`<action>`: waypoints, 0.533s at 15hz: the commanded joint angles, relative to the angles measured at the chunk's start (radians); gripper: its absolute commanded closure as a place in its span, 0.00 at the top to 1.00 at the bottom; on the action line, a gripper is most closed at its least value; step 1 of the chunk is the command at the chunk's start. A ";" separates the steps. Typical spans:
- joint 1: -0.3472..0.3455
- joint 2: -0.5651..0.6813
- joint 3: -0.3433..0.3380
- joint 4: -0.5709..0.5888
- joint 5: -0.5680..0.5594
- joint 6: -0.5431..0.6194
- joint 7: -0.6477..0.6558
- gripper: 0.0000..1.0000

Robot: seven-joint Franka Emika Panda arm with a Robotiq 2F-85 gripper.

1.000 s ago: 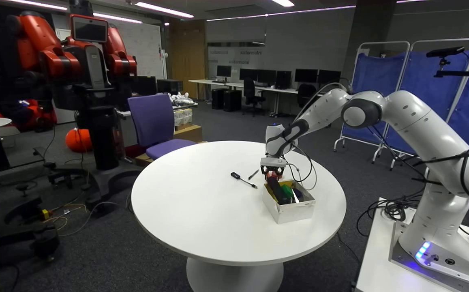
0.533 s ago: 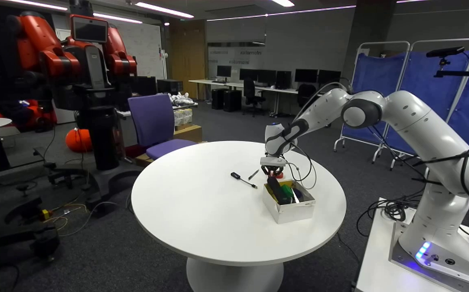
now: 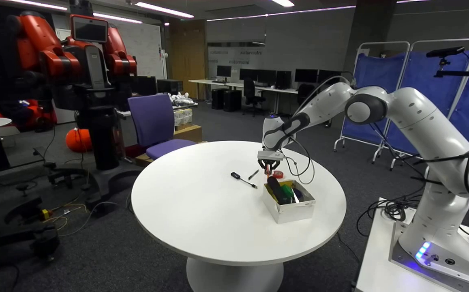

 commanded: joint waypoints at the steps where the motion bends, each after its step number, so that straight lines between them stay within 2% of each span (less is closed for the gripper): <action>1: 0.036 -0.142 -0.017 -0.109 -0.044 -0.002 0.034 0.05; 5: 0.068 -0.262 -0.017 -0.194 -0.088 -0.040 0.078 0.05; 8: 0.105 -0.376 -0.007 -0.313 -0.140 -0.093 0.140 0.05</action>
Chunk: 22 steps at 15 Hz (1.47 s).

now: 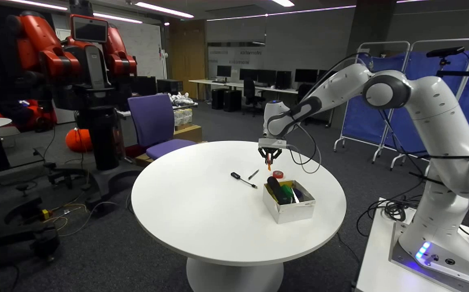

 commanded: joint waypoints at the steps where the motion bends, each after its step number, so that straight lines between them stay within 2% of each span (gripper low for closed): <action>1: 0.053 -0.187 0.002 -0.199 -0.079 -0.059 0.094 0.05; 5: 0.102 -0.332 0.036 -0.370 -0.170 -0.106 0.242 0.05; 10: 0.096 -0.419 0.141 -0.511 -0.195 -0.170 0.376 0.05; 15: 0.078 -0.430 0.202 -0.569 -0.182 -0.175 0.415 0.05; 22: 0.063 -0.416 0.201 -0.582 -0.204 -0.145 0.393 0.05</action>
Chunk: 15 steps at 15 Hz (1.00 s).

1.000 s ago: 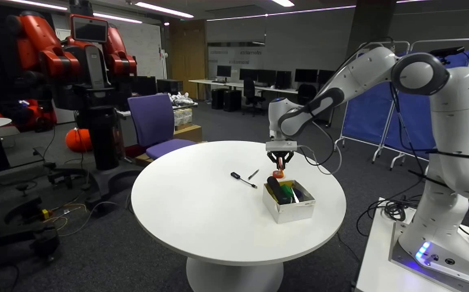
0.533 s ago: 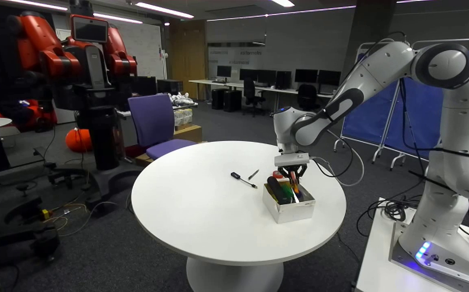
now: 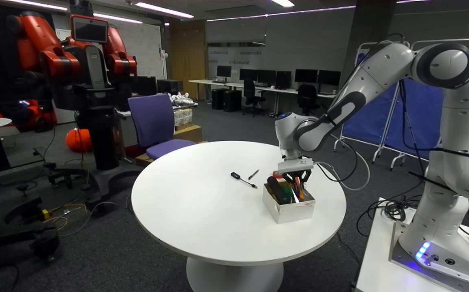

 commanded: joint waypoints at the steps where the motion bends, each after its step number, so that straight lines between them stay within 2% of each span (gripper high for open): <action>1: -0.038 -0.038 0.013 -0.032 -0.028 0.028 -0.006 0.05; 9: -0.068 -0.026 0.004 -0.051 -0.026 0.166 0.013 0.05; 15: -0.060 -0.008 0.001 -0.065 -0.060 0.187 0.035 0.05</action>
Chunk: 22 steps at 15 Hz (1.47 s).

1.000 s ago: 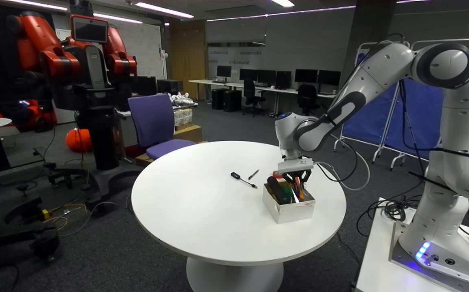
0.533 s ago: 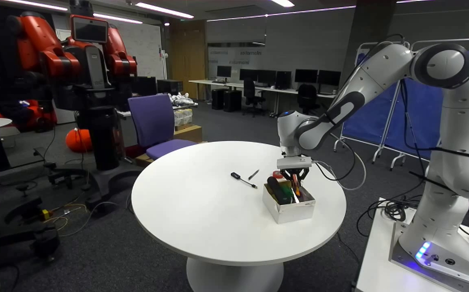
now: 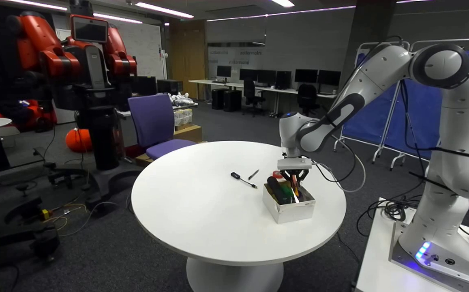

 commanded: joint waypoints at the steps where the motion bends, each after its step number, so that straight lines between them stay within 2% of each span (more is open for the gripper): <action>1: -0.002 -0.012 0.002 -0.039 -0.052 0.041 0.036 0.05; 7: -0.001 -0.004 0.004 -0.040 -0.072 0.052 0.039 0.05; 20: 0.007 0.015 0.039 -0.037 -0.027 0.089 0.023 0.05; 21: 0.007 0.017 0.040 -0.037 -0.026 0.090 0.023 0.44; 22: 0.008 0.019 0.040 -0.036 -0.027 0.089 0.023 0.46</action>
